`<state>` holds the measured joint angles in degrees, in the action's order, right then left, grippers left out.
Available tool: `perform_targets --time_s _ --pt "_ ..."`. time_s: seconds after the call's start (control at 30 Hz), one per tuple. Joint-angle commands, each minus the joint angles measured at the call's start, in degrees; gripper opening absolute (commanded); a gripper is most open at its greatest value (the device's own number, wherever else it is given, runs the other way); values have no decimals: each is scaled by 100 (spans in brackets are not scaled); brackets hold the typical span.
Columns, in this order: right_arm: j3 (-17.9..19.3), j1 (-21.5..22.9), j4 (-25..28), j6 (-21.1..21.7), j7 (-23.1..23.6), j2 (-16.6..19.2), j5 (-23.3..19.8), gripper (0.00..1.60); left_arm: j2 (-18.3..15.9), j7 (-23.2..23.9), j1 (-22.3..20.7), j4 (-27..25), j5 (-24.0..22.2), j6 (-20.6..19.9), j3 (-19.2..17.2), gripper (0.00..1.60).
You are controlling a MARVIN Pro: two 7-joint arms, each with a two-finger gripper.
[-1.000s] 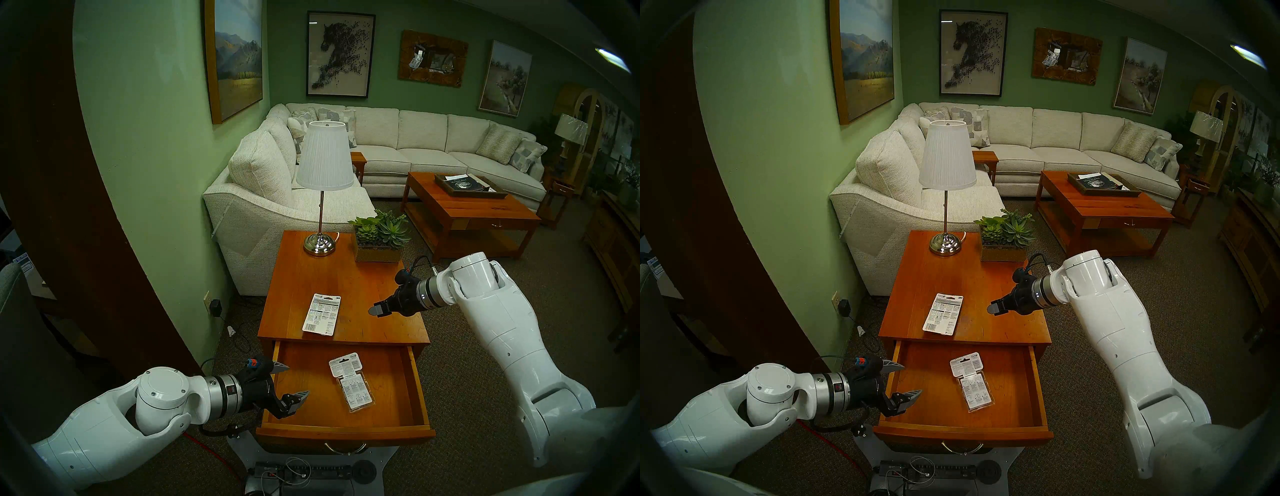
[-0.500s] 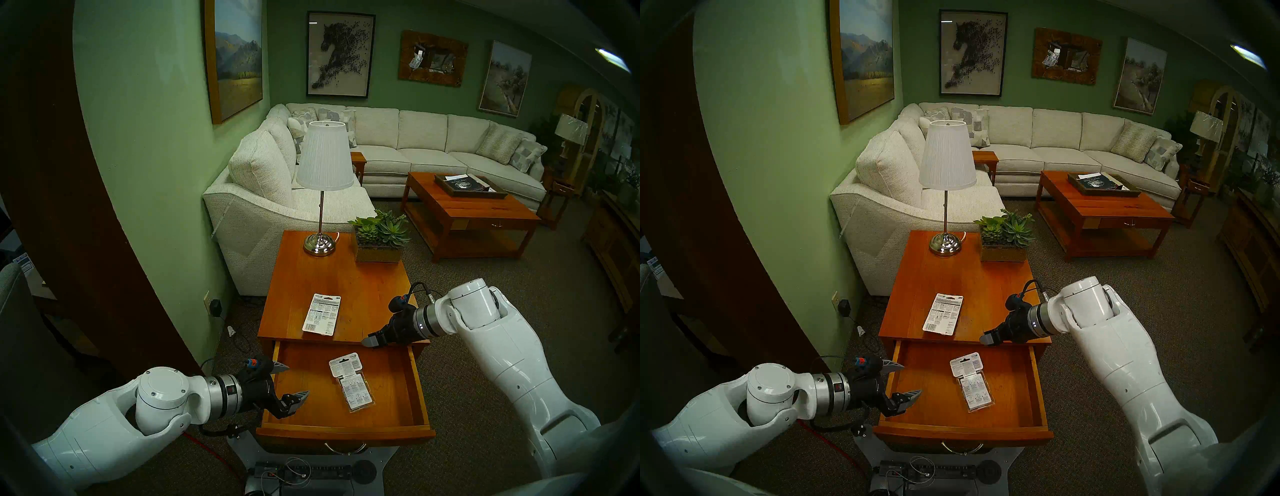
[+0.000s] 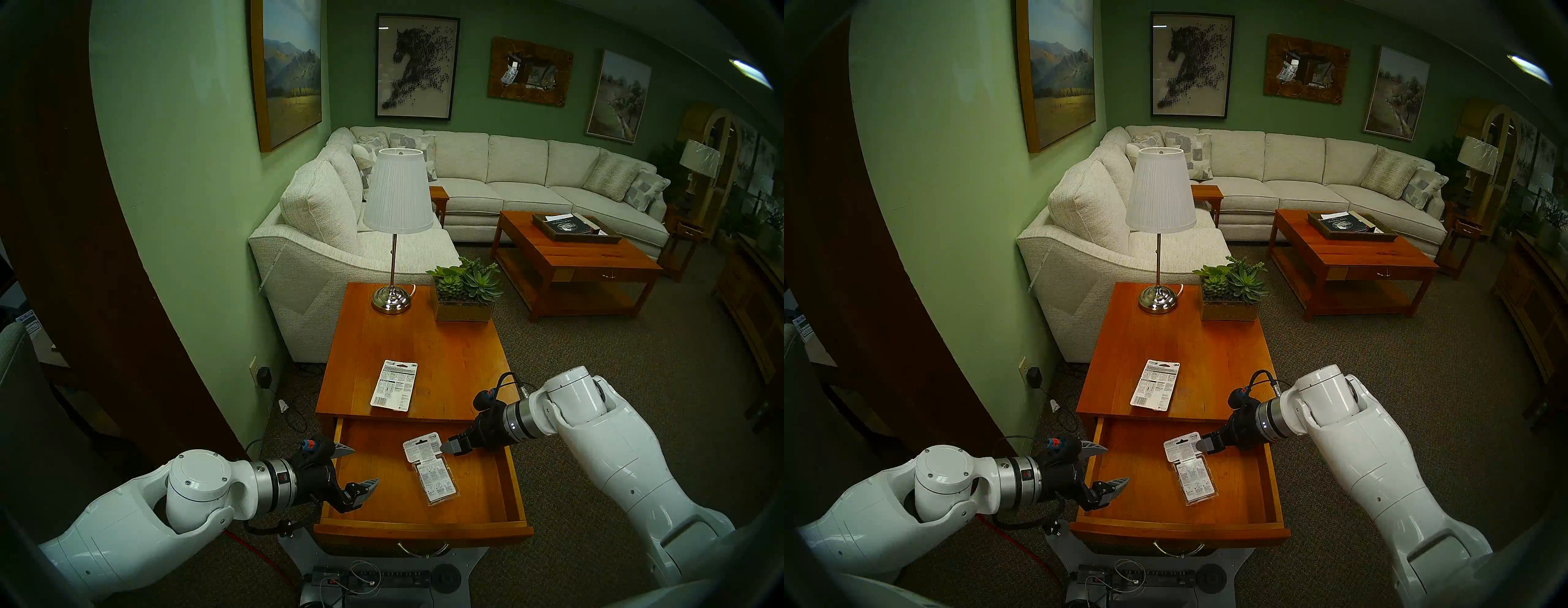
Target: Open the drawer, take out the contents and close the drawer
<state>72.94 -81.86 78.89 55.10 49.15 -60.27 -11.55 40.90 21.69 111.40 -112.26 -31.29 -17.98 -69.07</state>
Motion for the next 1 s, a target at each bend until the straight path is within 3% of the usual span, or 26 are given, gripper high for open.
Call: perform_targets --time_s 0.0,0.97 --pt "-187 569 -606 -97 -7 -244 77 160 -7 2 -51 -143 -6 62 -68 160" --pt "-567 1354 -2488 -876 238 -612 357 160 -5 4 -54 -141 -6 60 -66 160"
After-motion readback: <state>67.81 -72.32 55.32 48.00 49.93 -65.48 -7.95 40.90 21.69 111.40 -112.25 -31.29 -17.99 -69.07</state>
